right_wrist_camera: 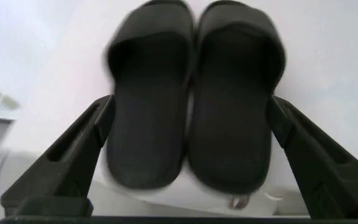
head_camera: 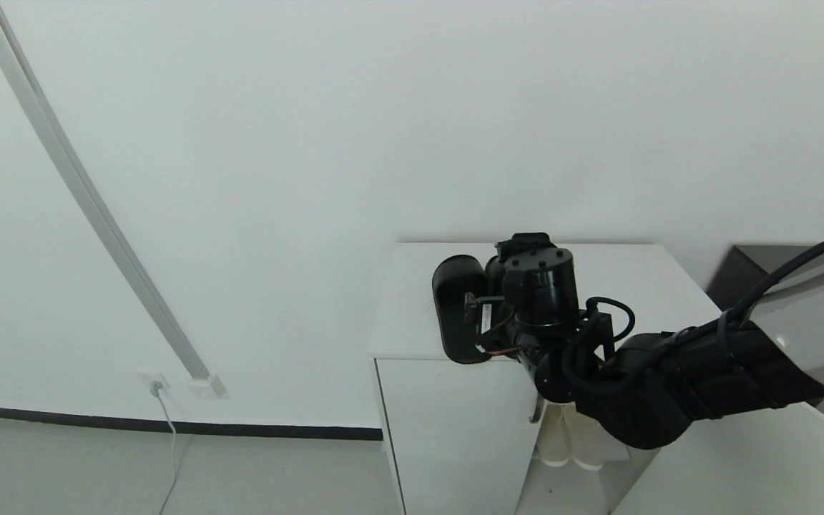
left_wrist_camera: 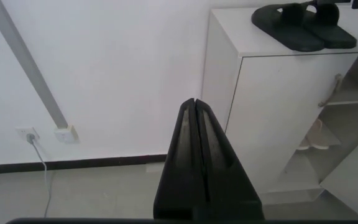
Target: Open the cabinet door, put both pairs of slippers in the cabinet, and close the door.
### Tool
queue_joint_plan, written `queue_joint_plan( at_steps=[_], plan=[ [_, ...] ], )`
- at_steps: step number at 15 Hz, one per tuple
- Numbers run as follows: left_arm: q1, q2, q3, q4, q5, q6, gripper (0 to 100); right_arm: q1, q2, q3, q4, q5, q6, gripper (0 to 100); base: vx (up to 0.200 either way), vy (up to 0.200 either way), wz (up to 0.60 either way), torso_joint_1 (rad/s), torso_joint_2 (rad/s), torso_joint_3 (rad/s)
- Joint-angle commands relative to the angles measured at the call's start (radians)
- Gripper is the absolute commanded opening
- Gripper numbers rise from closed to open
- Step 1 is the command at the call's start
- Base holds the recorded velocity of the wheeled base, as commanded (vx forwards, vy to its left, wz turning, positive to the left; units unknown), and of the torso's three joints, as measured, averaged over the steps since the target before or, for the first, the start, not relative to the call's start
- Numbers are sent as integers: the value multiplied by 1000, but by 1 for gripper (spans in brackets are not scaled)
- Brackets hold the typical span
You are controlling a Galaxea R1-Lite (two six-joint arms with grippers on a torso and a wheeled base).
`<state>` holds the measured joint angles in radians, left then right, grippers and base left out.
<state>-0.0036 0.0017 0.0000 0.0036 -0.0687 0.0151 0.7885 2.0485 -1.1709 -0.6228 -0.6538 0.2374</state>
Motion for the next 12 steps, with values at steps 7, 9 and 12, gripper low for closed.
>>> queue_joint_plan(
  at_steps=[7,9,12],
  plan=[
    [1,0,0,1,0,-1,0,-11,125,-6,-75,3,13,100,29,0,0,1,0,0],
    [1,0,0,1,0,-1,0,-38,180,-66,-78,10,5,100,0,0,0,0,0,0],
    [1,0,0,1,0,-3,0,-77,237,-148,-74,14,-3,100,0,0,0,0,0,0]
  ],
)
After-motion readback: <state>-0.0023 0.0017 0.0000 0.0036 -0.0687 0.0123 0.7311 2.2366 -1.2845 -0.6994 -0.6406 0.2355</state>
